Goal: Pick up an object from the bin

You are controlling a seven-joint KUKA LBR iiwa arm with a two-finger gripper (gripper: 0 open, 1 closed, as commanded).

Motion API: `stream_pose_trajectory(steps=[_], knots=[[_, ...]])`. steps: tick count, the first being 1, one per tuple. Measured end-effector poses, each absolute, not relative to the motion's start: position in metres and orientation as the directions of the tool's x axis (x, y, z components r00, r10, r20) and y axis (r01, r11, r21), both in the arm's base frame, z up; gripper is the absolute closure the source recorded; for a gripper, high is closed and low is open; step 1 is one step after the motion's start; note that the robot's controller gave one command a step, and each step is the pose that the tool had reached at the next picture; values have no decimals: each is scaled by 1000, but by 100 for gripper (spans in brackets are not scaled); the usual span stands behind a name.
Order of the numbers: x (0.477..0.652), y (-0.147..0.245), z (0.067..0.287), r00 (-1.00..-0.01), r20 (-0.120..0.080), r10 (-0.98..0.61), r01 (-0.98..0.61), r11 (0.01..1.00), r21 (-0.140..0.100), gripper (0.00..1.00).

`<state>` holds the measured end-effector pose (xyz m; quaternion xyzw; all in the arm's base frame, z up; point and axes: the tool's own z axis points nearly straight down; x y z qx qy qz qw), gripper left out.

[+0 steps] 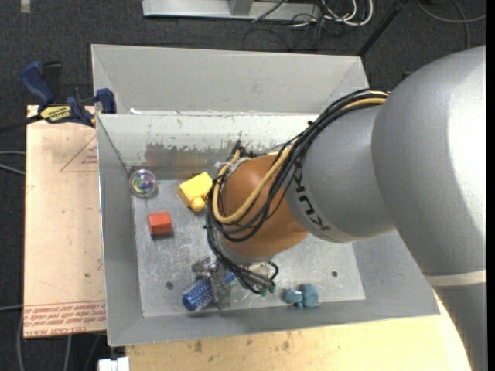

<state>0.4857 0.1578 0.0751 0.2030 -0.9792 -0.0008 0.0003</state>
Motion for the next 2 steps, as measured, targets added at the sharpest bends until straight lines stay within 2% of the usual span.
stream_pose_trajectory(steps=[1,2], knots=[[483,167,189,-941,-9,-339,-339,941,1,100],[487,164,255,-806,-7,-592,-592,806,-1,100]])
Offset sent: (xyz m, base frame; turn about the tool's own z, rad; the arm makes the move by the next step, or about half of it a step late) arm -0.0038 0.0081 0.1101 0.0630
